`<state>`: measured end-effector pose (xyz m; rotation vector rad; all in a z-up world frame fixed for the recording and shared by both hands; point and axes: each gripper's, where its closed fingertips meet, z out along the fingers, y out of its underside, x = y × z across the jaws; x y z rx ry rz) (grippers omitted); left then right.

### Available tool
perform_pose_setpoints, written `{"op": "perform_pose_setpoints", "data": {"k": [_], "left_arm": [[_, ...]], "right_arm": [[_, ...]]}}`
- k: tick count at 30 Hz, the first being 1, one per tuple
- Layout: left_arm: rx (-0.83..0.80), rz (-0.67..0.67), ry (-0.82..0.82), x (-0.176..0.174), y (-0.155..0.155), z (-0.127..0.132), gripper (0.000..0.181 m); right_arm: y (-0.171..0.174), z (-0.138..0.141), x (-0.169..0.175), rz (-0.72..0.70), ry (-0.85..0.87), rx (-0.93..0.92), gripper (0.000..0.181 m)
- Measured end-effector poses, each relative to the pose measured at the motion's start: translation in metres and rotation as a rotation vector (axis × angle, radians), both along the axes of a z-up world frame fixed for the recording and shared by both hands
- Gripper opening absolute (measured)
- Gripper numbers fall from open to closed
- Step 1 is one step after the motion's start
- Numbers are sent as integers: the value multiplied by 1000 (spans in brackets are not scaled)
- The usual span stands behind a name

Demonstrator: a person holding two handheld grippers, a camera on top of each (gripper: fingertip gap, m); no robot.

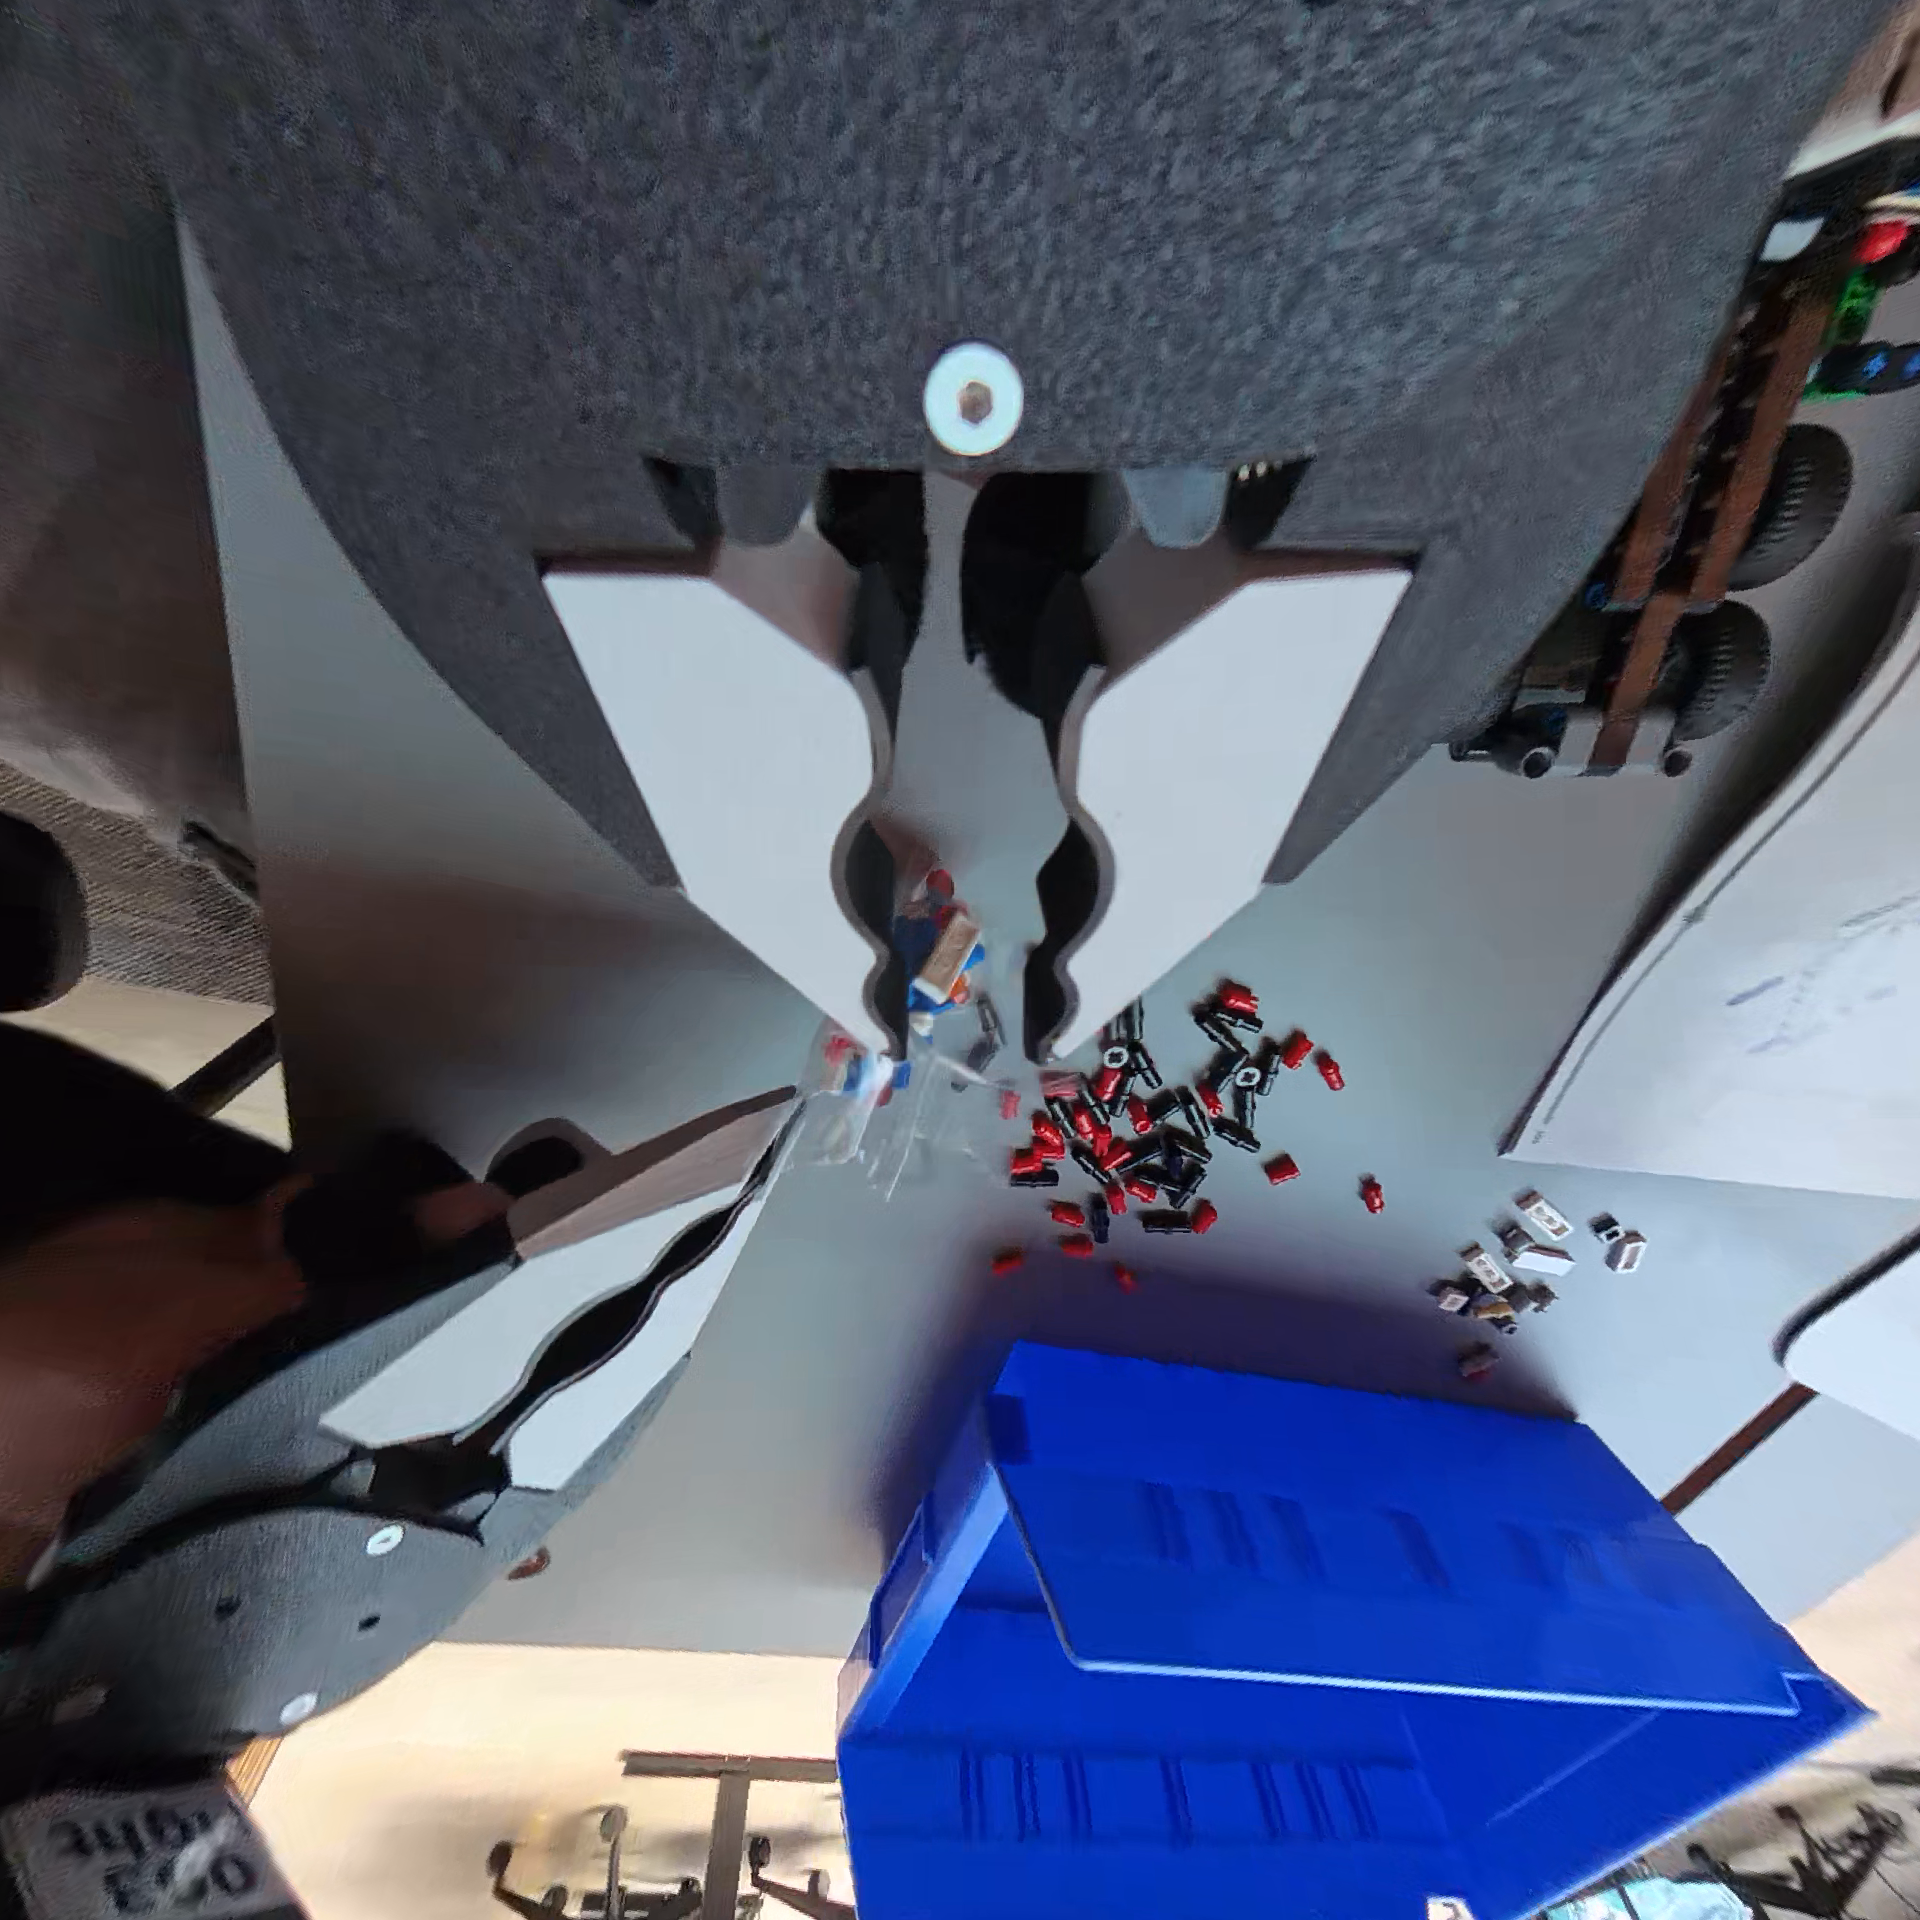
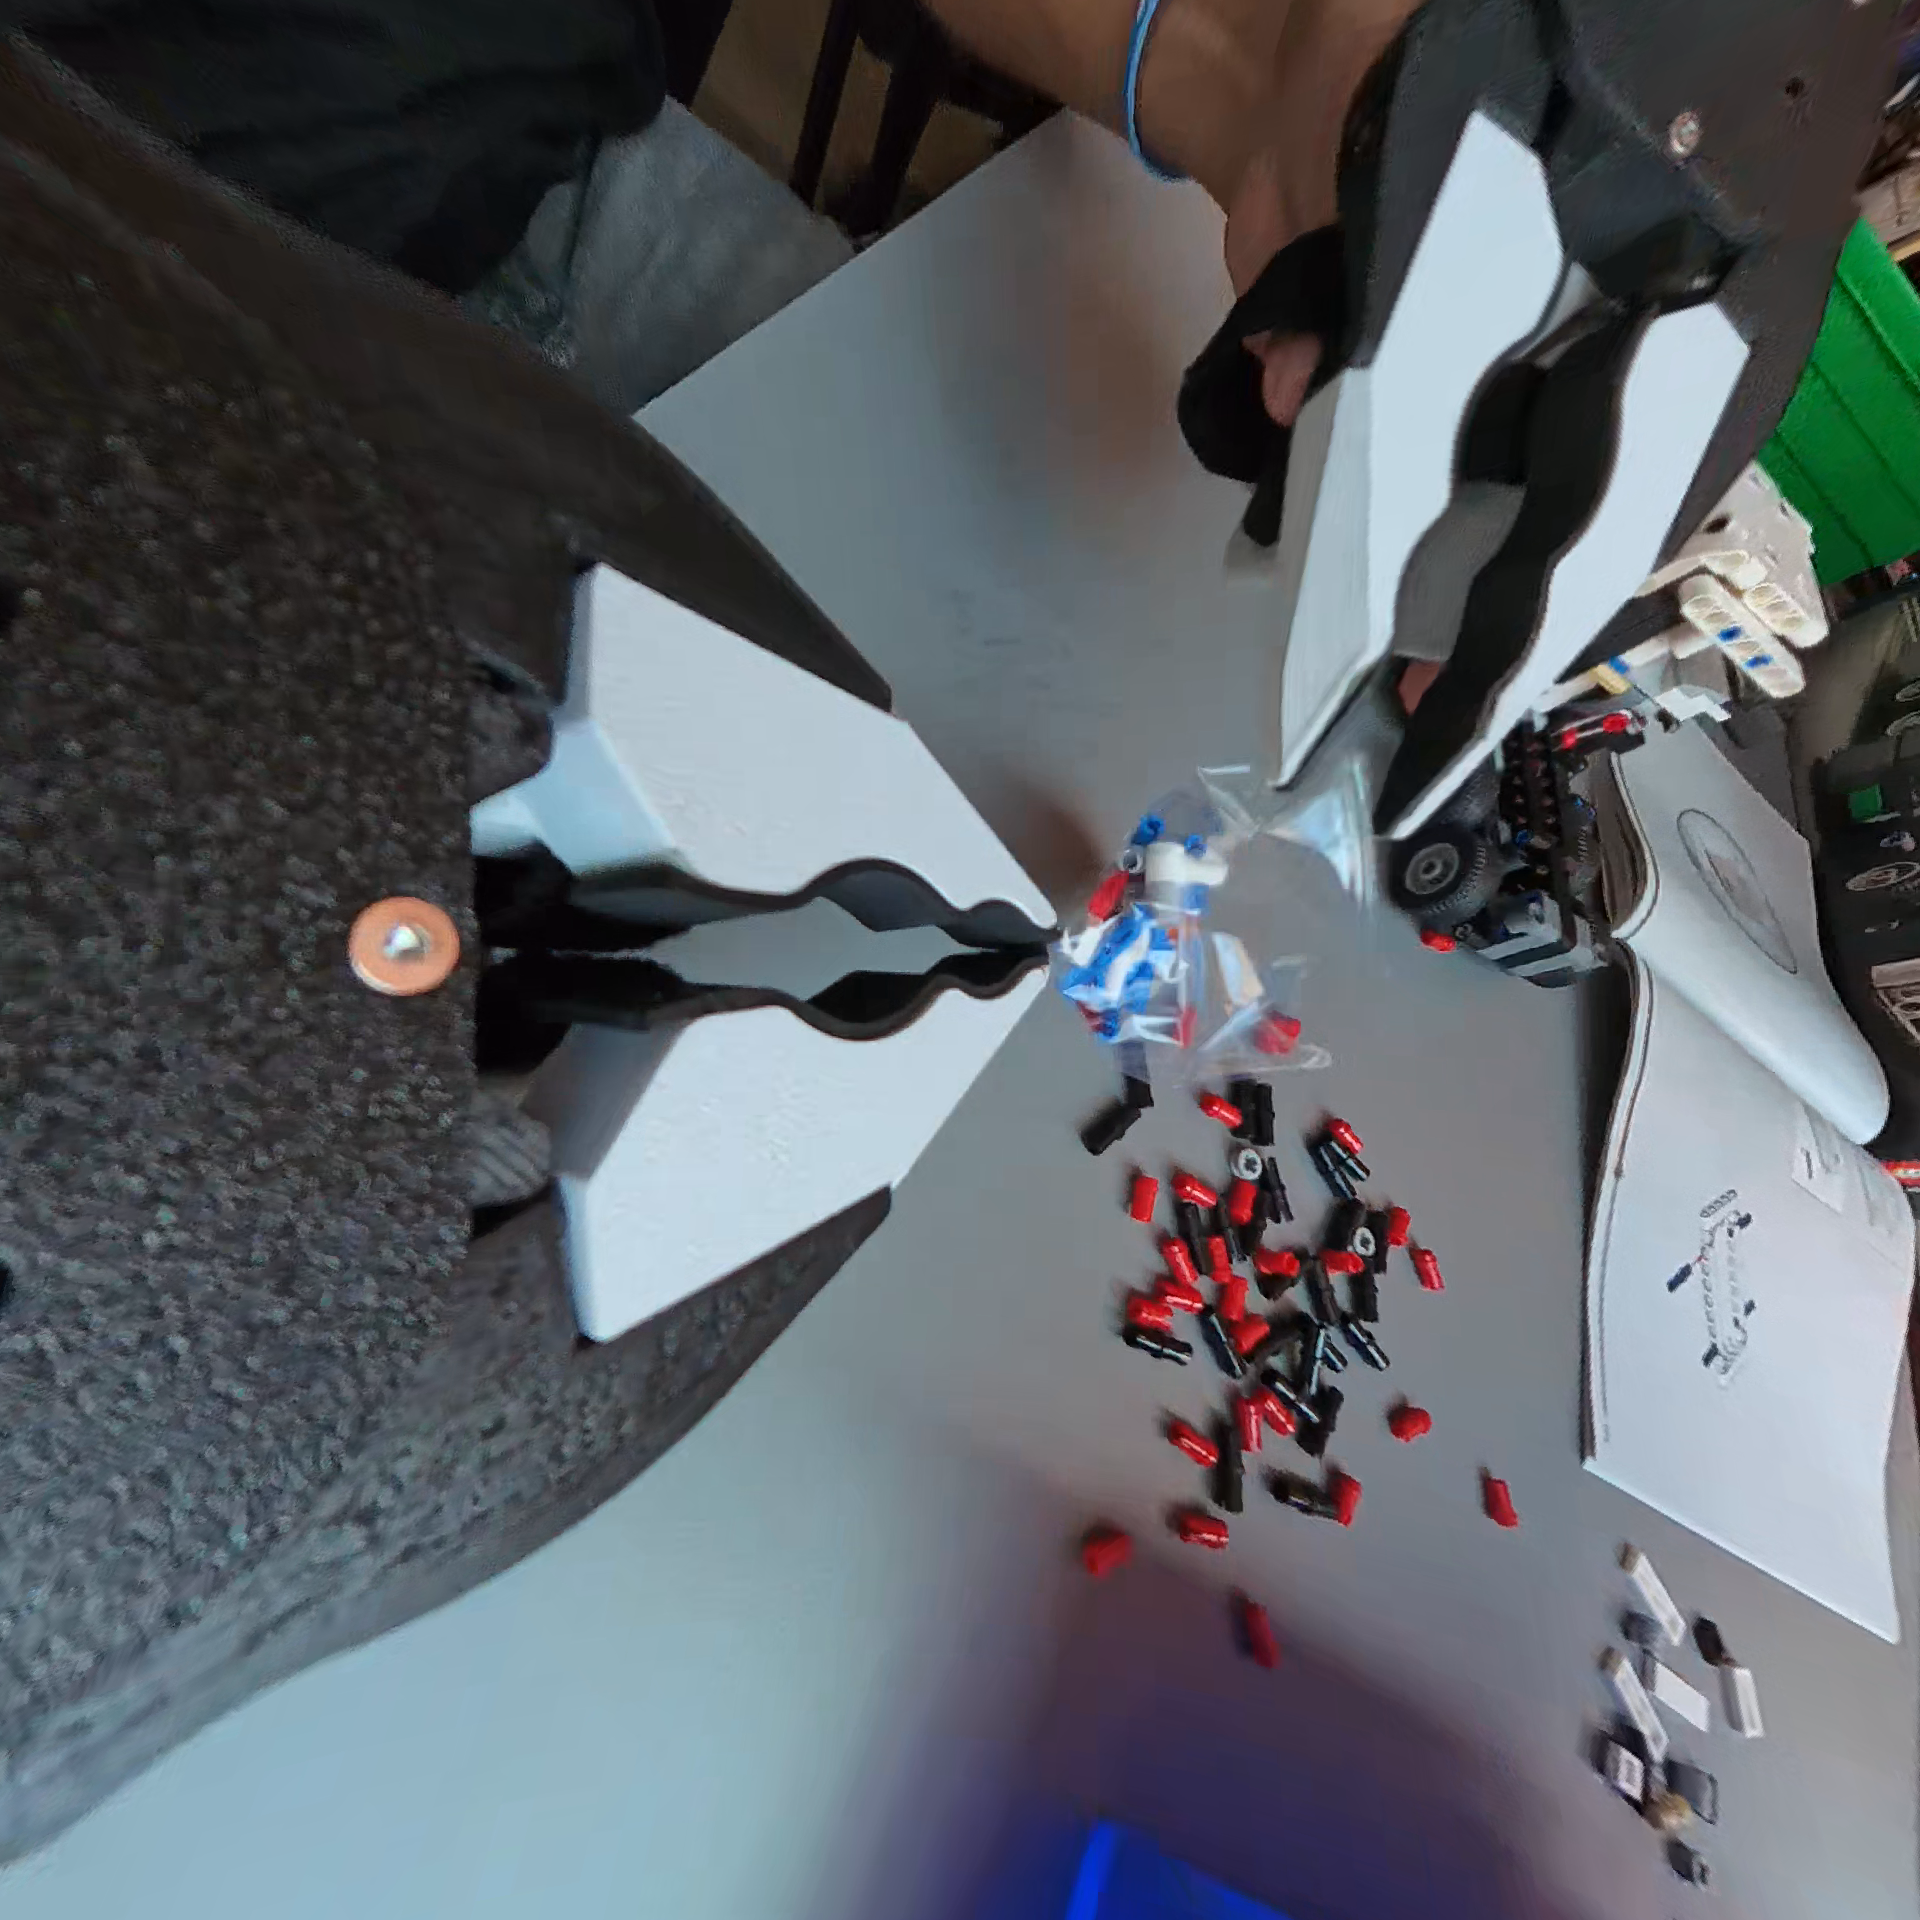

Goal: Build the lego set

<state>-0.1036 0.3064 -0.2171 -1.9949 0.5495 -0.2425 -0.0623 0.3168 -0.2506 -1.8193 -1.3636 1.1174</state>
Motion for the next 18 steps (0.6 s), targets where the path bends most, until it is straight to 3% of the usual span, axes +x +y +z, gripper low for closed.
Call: {"op": "perform_pose_setpoints", "data": {"k": [1, 5, 8, 12, 18], "left_arm": [[17, 4, 44, -2, -2, -3, 26], [50, 31, 231, -13, -13, -17, 28], [15, 32, 226, -17, -23, -27, 28], [-38, -20, 213, -12, -25, -41, 30], [86, -92, 433, 3, -15, -41, 28]], "right_arm": [[0, -2, 1, 0, -8, -33, 0], [3, -8, 4, -22, -38, -178, 0], [-5, -11, 7, 25, -38, -353, 0], [-7, -9, 8, 54, -24, -421, 0], [-3, -4, 5, 66, 14, -500, 0]]}}
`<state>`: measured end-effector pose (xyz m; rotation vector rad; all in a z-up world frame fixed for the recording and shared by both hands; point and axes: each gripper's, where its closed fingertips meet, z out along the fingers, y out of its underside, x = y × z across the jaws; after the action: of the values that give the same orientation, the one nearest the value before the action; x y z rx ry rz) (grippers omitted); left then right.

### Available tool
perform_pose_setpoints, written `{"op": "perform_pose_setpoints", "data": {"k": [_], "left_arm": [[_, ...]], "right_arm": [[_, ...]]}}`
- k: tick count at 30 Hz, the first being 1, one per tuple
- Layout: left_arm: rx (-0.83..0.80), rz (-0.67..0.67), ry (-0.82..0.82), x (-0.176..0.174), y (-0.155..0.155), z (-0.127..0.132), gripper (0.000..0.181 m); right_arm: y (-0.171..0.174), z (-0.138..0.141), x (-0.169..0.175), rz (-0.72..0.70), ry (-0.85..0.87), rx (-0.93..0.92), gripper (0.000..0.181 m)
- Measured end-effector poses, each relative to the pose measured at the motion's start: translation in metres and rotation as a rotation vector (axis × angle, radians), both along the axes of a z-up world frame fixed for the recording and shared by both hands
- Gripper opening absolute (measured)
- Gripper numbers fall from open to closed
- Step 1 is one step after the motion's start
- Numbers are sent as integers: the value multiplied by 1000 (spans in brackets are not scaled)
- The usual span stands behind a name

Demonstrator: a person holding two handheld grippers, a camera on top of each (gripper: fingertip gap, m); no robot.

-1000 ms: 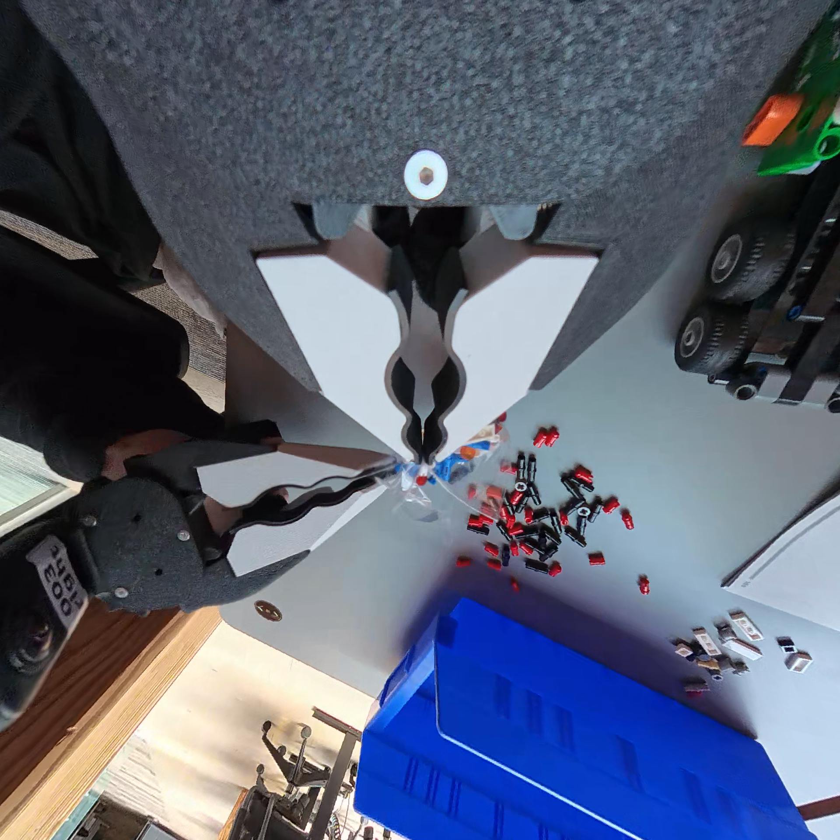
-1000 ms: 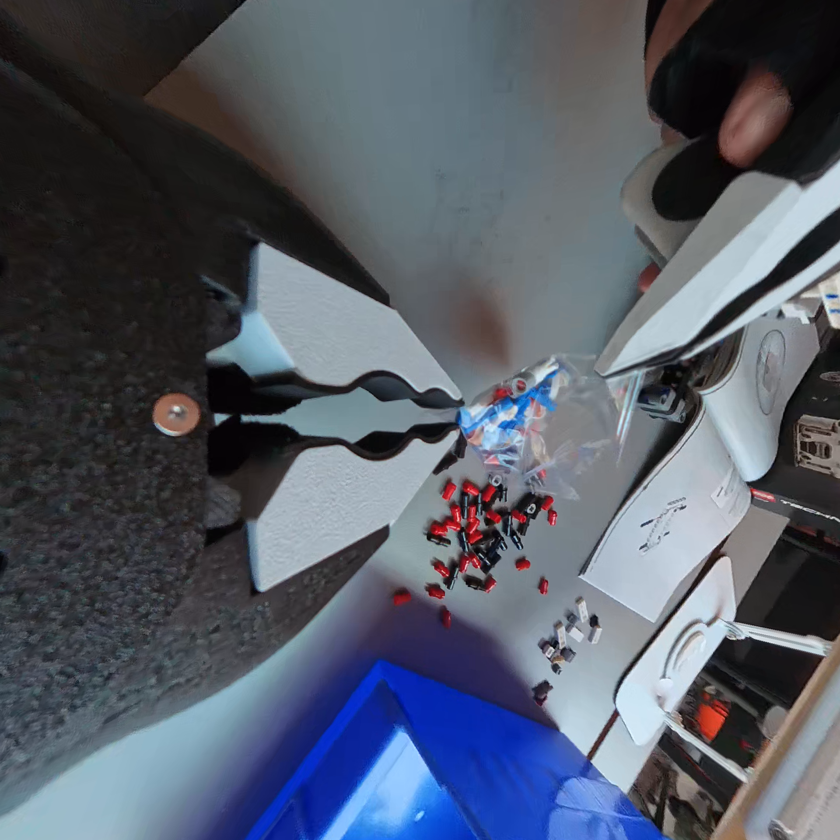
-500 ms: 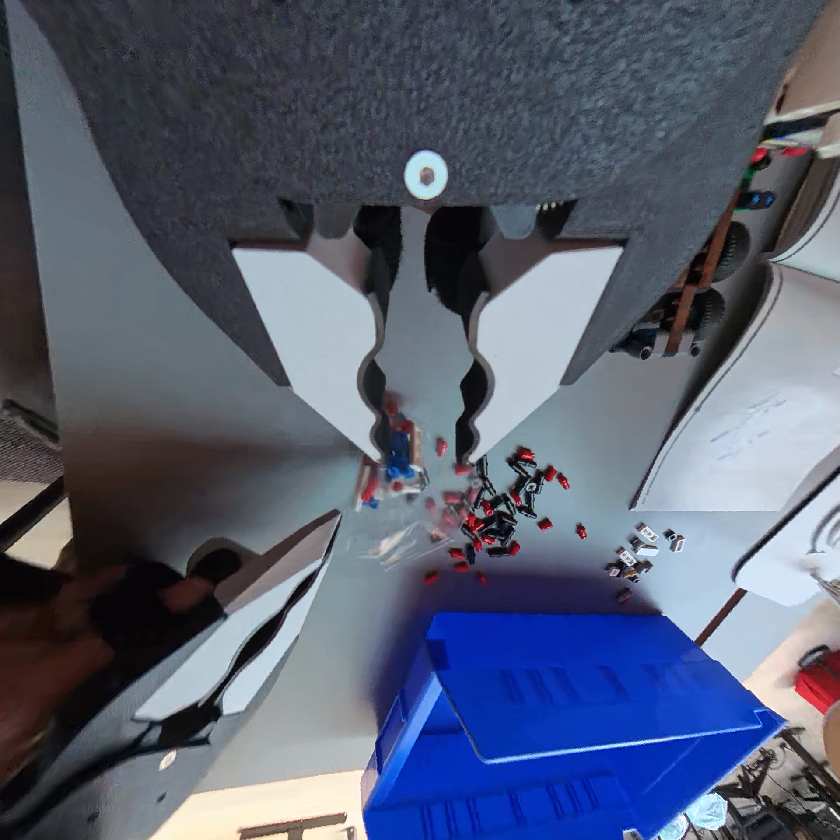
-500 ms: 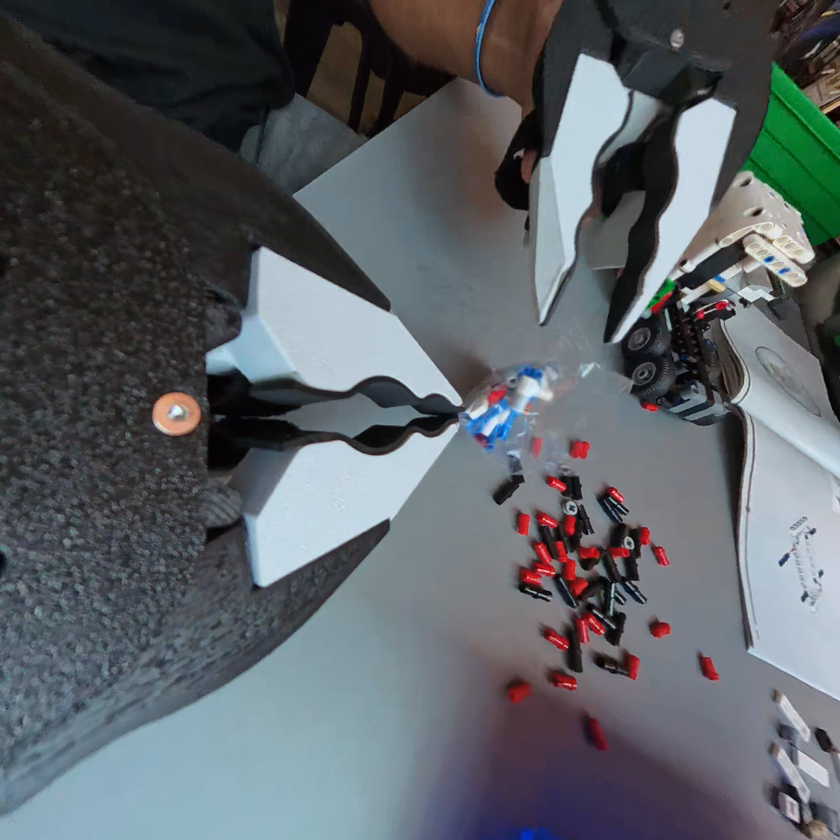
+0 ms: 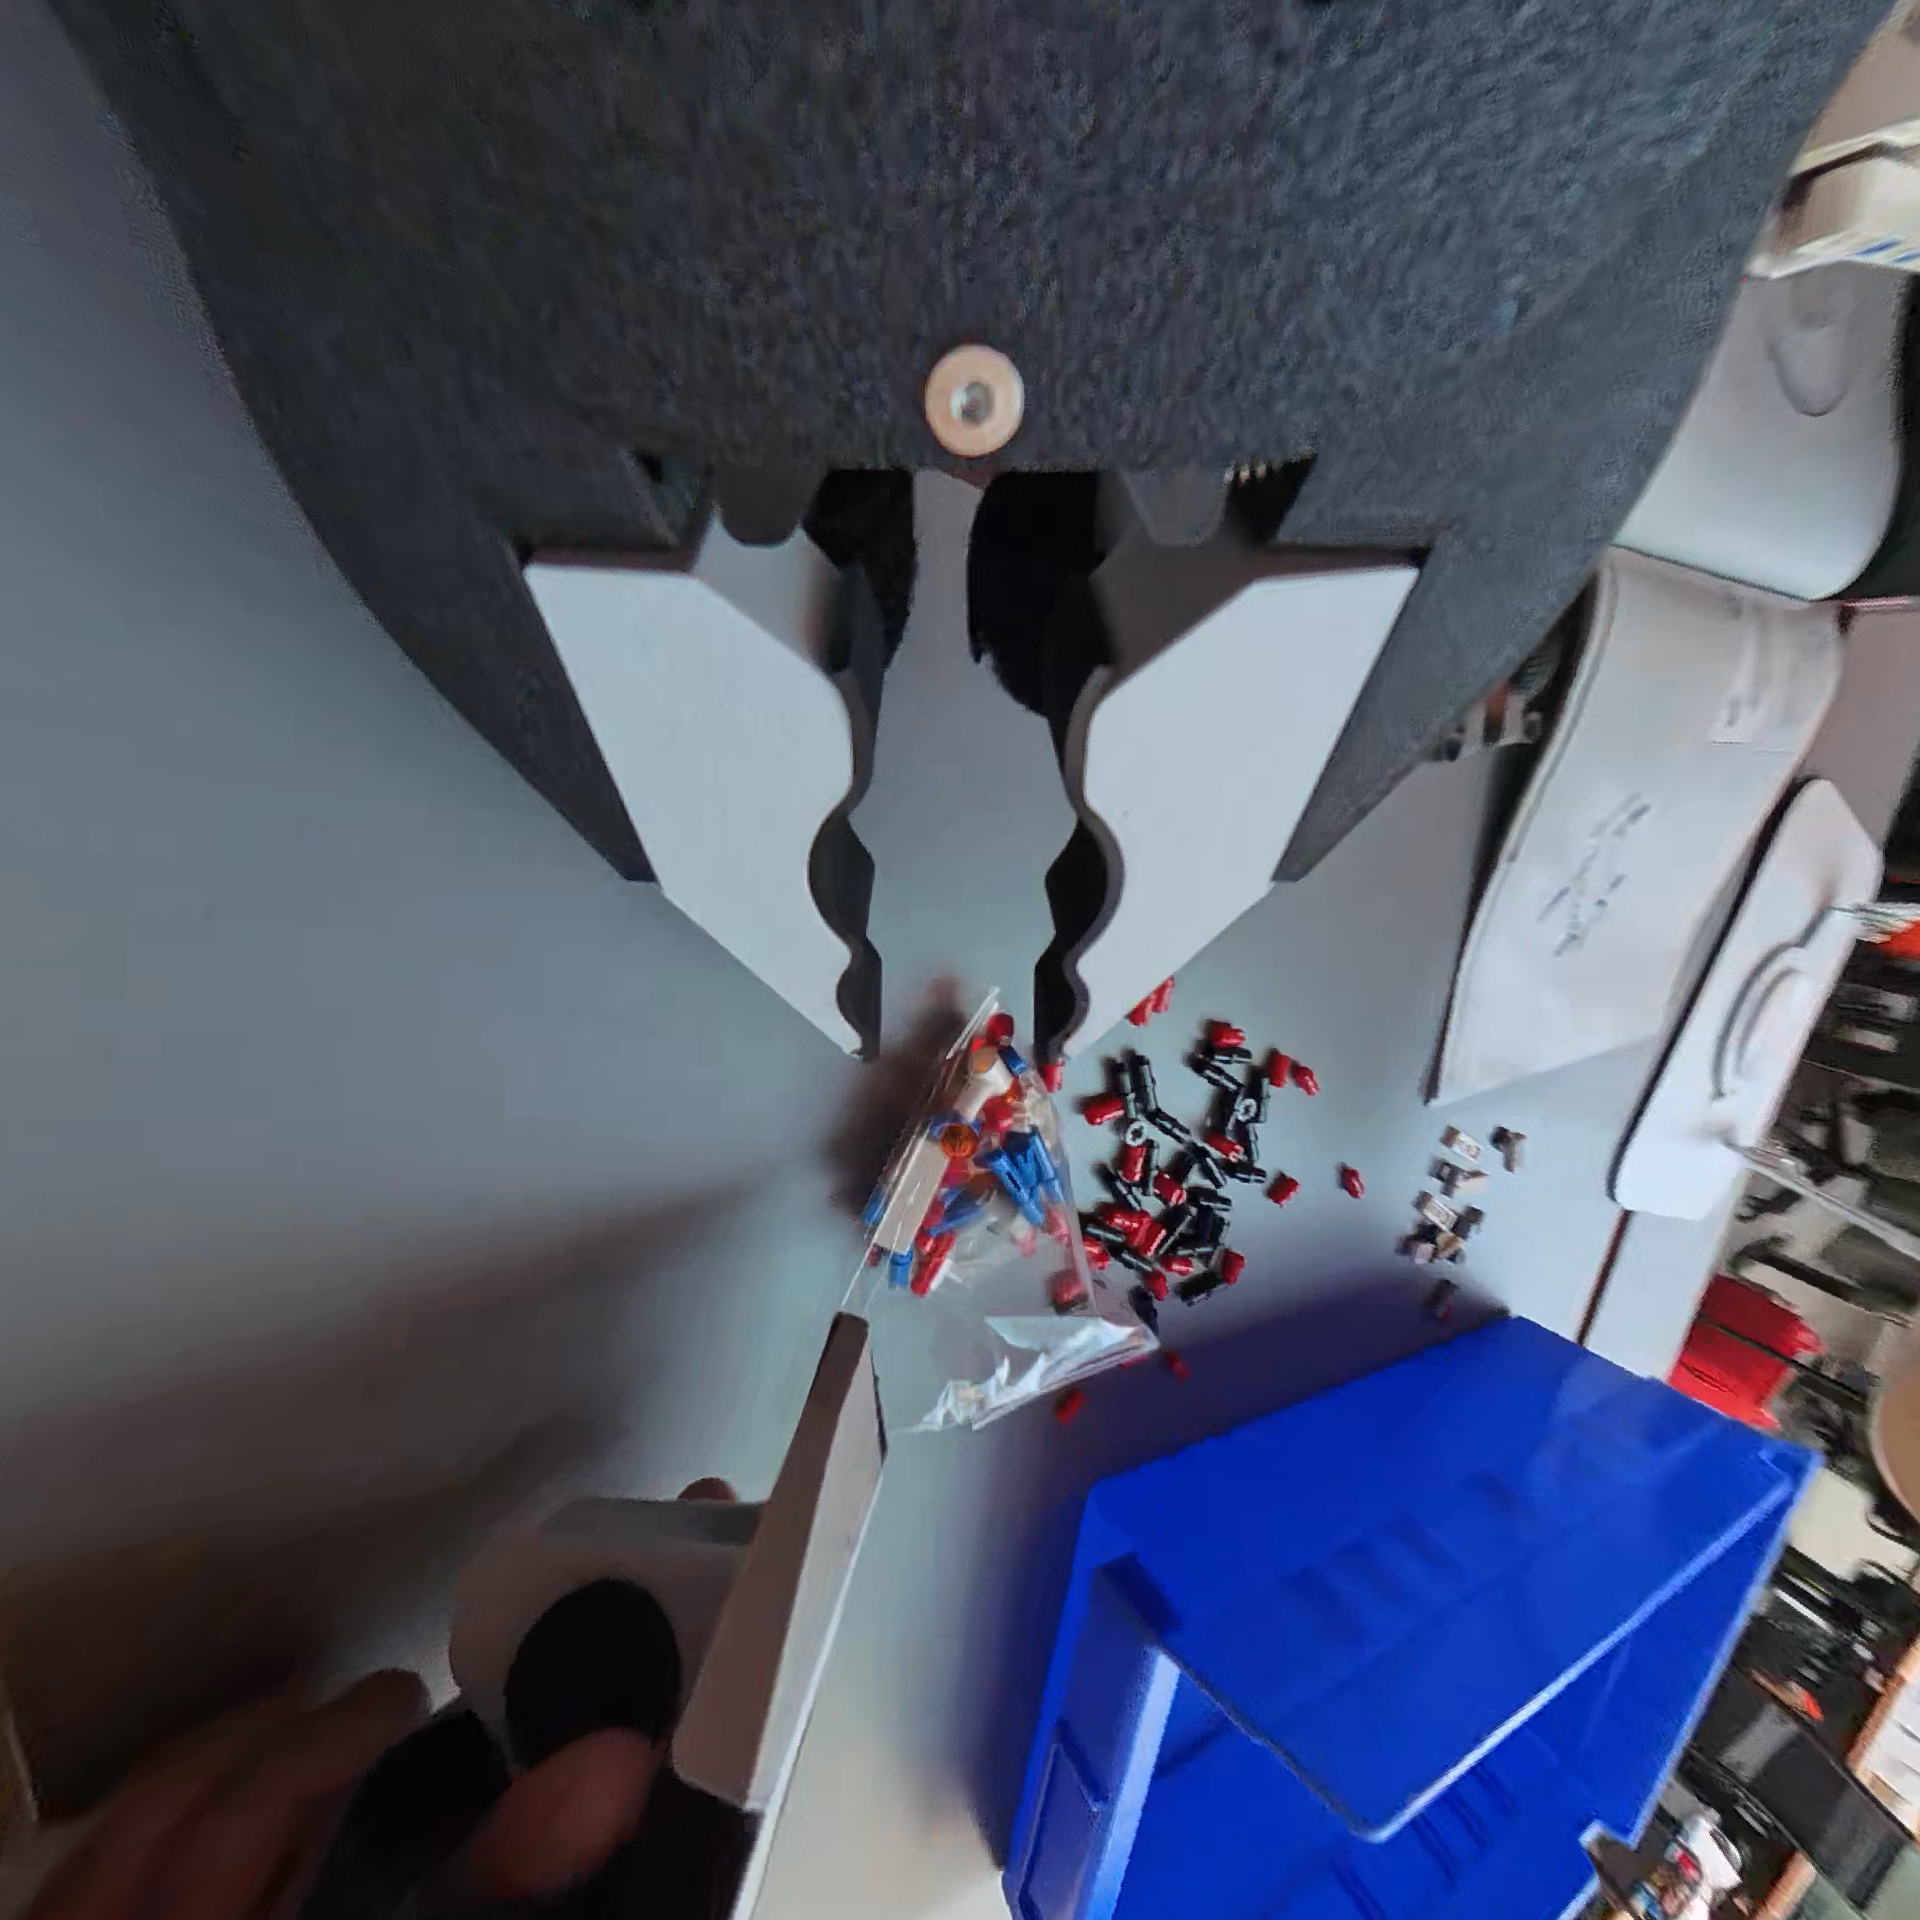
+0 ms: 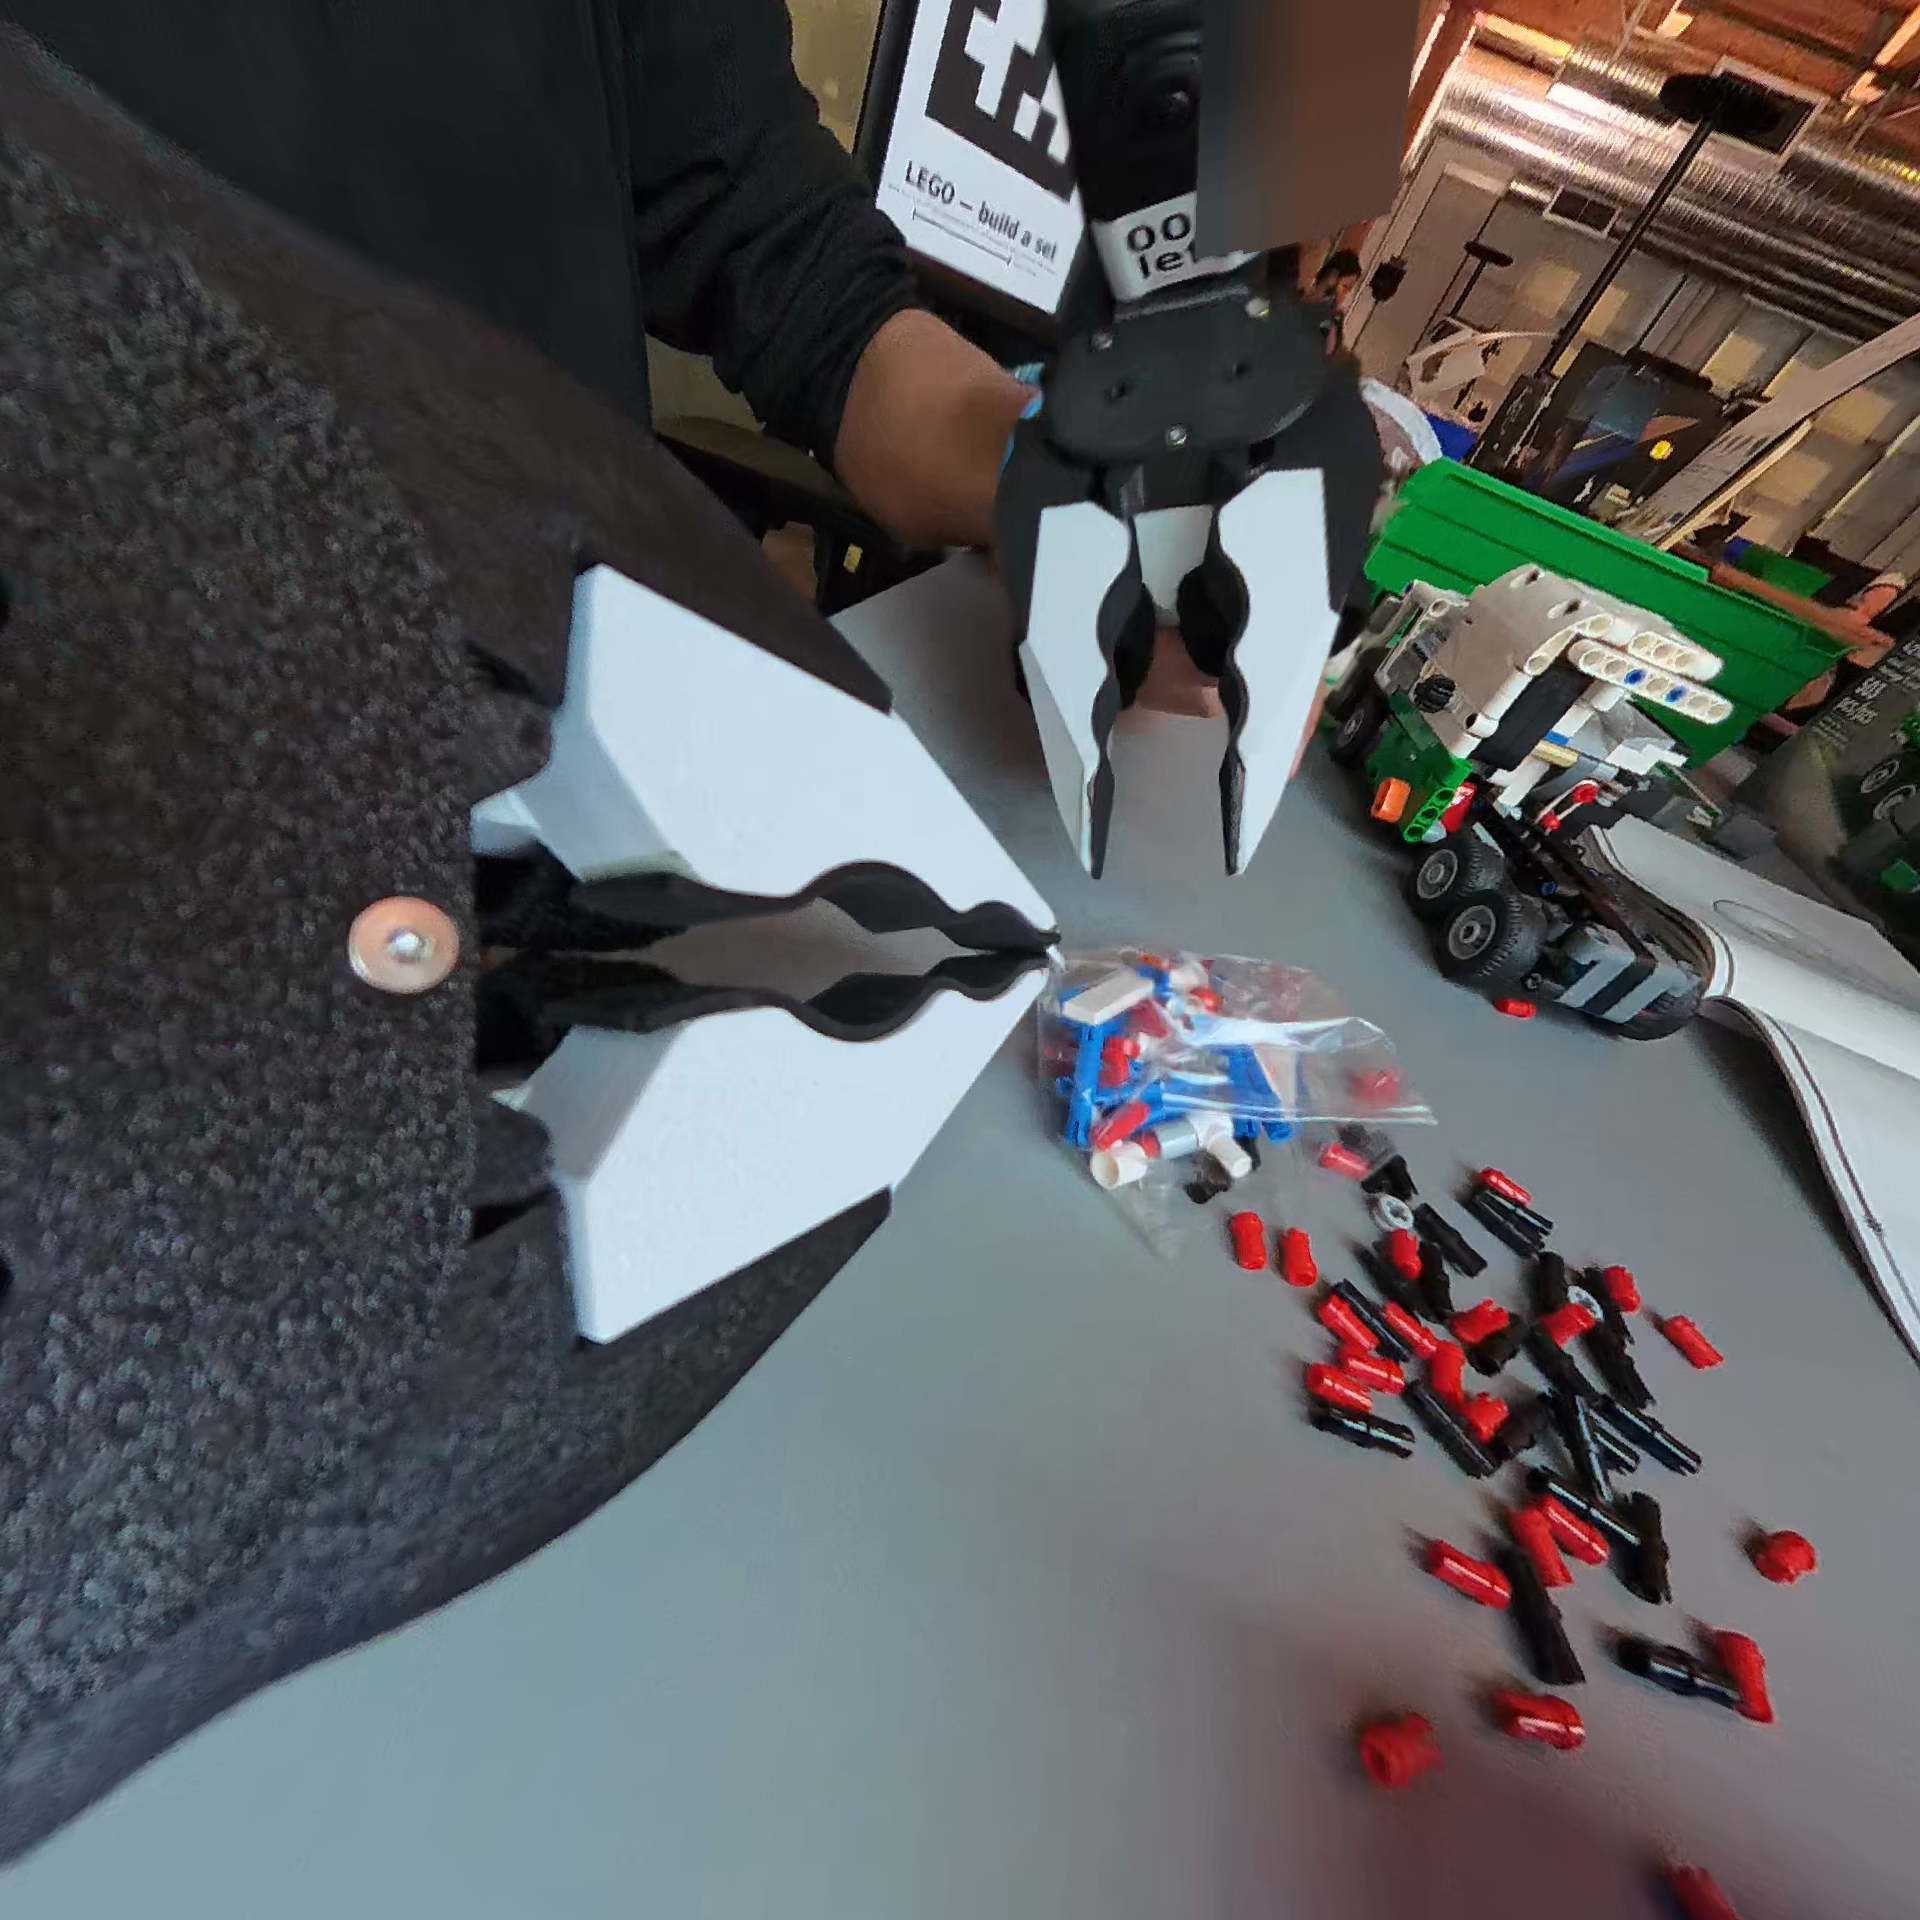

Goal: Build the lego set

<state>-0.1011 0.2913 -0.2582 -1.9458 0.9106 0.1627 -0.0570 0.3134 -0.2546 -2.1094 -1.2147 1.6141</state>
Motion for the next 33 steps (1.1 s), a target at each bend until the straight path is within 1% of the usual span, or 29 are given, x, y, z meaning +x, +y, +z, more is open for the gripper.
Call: {"op": "perform_pose_setpoints", "data": {"k": [6, 8, 11, 14, 20, 22, 24, 25, 27, 31, 33], "left_arm": [[125, -6, 285, -2, 11, -1, 20], [163, 1, 386, -5, 15, -1, 11], [187, -19, 444, -1, 18, -5, 0], [211, -21, 455, 0, 20, -3, 0], [188, -51, 437, 2, 16, 0, 0], [174, -46, 418, 1, 16, 3, 0], [156, -39, 395, -1, 16, 4, 0], [150, -35, 381, -2, 17, 5, 0], [127, -30, 342, -3, 18, 8, 0], [107, -28, 289, -2, 23, 18, 0], [106, -27, 294, -3, 27, 26, 0]], "right_arm": [[-1, 6, -4, 31, 36, -59, 0], [0, 7, -4, 27, 42, -68, 0], [1, 11, -3, 29, 66, -97, 0], [1, 12, -1, 33, 71, -97, 0], [6, 11, -1, 13, 69, -90, 1], [8, 7, -1, 17, 52, -99, 9], [9, 8, -2, 19, 61, -127, 34], [10, 11, -2, 16, 80, -114, 39], [10, 16, 1, 19, 120, 27, 41], [13, 17, 9, 25, 87, 519, 42], [11, 14, 14, 50, 47, 708, 41]]}}
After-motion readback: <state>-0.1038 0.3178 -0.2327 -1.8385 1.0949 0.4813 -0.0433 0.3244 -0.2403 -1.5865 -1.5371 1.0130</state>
